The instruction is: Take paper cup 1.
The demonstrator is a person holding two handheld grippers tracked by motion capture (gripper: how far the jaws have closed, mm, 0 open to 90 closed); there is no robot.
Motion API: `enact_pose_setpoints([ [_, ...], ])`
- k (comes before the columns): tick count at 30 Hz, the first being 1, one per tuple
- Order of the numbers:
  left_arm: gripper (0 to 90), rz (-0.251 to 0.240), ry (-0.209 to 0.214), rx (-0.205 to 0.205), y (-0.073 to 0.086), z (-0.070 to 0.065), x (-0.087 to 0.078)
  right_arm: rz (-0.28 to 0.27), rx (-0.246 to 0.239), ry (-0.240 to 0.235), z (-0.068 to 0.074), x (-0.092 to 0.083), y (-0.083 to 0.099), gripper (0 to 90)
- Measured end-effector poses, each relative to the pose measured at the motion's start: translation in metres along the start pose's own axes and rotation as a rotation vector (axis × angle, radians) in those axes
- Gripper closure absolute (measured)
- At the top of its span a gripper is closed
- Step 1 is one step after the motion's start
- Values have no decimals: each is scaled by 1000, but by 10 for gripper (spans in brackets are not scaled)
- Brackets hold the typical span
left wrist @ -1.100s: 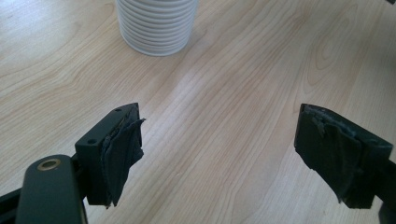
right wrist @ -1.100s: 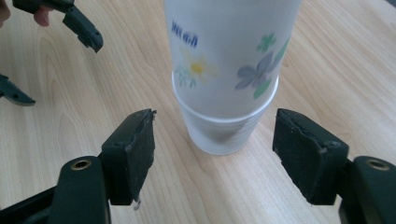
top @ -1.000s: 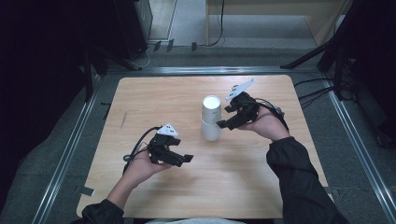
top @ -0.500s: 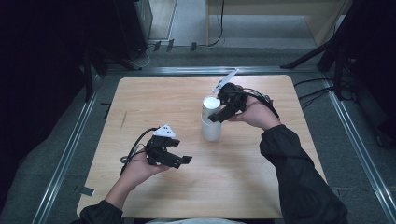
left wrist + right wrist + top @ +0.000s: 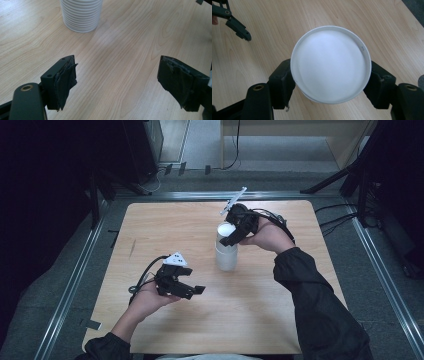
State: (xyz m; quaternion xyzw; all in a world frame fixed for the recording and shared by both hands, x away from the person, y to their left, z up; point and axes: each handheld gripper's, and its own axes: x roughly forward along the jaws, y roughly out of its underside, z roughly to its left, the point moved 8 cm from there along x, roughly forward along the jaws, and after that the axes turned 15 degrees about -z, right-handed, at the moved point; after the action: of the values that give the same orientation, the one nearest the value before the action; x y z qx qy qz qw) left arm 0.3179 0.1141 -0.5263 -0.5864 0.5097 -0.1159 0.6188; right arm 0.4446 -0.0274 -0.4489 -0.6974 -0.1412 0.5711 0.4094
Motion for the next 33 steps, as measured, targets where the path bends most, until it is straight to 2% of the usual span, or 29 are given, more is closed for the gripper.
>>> enact_pose_setpoints([
  [8,155,-4,2,-8,-1,0,-1,5,4,-5,0,-7,-2,326],
  [21,153,-10,14,-23,-4,1,-3,2,8,-5,3,-25,-22,328],
  [27,126,-22,42,-36,-9,1,0,-23,10,4,6,-40,-35,329],
  [32,126,-24,59,-28,-12,2,3,-56,15,14,11,-61,-49,331],
  [33,126,-26,60,-24,-12,2,4,-56,15,14,11,-61,-49,331],
])
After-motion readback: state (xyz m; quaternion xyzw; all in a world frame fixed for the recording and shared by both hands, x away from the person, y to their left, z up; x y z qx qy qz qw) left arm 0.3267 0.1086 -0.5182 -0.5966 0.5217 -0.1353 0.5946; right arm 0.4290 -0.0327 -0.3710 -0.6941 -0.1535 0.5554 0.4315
